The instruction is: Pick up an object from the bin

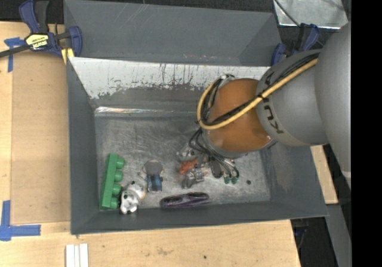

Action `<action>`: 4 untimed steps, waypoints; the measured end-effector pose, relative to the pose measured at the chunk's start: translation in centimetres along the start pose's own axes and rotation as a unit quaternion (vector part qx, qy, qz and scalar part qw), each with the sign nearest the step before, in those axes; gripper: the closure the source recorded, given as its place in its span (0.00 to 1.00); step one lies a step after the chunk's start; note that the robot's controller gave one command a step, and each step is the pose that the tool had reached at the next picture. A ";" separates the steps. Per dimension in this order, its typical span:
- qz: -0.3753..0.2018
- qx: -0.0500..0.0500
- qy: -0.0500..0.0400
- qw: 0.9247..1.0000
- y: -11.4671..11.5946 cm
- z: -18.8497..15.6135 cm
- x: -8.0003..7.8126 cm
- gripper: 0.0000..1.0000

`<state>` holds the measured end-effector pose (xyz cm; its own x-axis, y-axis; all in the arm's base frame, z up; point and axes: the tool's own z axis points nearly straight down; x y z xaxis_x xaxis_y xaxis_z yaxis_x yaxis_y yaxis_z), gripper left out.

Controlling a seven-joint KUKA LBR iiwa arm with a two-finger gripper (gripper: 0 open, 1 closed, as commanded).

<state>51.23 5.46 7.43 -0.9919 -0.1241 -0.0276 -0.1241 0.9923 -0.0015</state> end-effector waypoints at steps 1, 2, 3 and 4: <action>-0.002 0.000 0.001 1.000 0.0 -0.1 0.0 1.00; -0.002 0.000 0.006 1.000 0.0 -0.4 0.1 1.00; -0.002 -0.001 0.015 1.000 0.0 -2.4 0.5 1.00; -0.003 -0.001 0.014 1.000 0.0 -4.3 0.3 1.00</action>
Offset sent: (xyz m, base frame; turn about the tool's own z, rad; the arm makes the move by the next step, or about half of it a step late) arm -0.0001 -0.0001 0.0756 0.0000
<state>50.81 5.39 11.77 -0.9916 -0.1293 0.0000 -0.1293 0.9916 -0.0004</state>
